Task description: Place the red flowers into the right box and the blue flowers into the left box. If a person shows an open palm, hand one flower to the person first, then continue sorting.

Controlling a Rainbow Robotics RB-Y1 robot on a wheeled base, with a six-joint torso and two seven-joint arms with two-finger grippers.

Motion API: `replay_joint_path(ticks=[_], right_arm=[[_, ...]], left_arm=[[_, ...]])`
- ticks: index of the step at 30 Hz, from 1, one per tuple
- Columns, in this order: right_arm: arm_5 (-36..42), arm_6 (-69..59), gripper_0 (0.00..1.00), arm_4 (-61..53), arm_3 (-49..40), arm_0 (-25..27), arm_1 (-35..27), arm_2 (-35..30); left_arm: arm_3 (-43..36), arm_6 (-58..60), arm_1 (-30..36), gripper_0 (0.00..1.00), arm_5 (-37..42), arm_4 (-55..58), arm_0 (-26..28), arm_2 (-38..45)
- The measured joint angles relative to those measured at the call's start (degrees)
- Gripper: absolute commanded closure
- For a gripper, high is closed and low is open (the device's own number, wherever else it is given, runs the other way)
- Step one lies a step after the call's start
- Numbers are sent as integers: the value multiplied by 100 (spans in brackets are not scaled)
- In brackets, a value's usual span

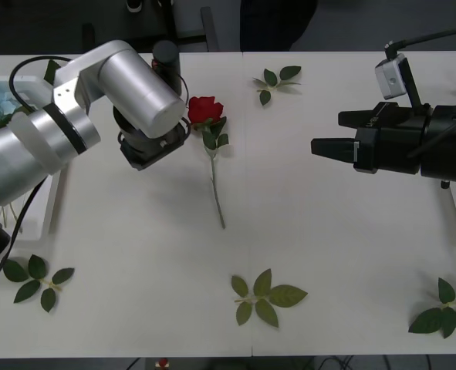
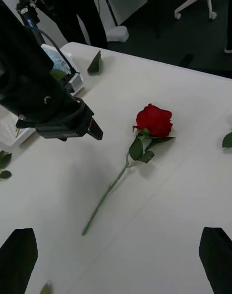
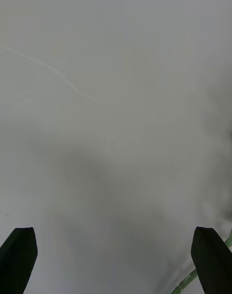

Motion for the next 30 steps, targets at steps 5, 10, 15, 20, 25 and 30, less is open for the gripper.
replay_joint_path(ticks=[5, 10, 15, 20, 25, 30], right_arm=[[-120, 788, 2, -729, 291, 5, 0, 0], [-118, 1177, 2, -1147, 500, 5, 0, 0], [-118, 1521, 2, -1271, 572, 6, 0, 0], [-118, 1521, 2, -1271, 576, 7, 0, 0], [-118, 1521, 2, -1271, 576, 7, 0, 0], [-118, 1522, 2, -1271, 578, 8, 0, 0]], left_arm=[[2, 69, -397, 7, -134, -188, 0, -84], [243, 918, -826, 8, -229, -352, -62, -127], [902, 1047, -1300, 7, -669, -445, -319, -347], [1344, 1049, -1501, 7, -1233, -658, -396, -608], [1901, 1049, -1578, 7, -1825, -806, -396, -988], [2180, 1049, -1579, 8, -2099, -850, -470, -1353]])
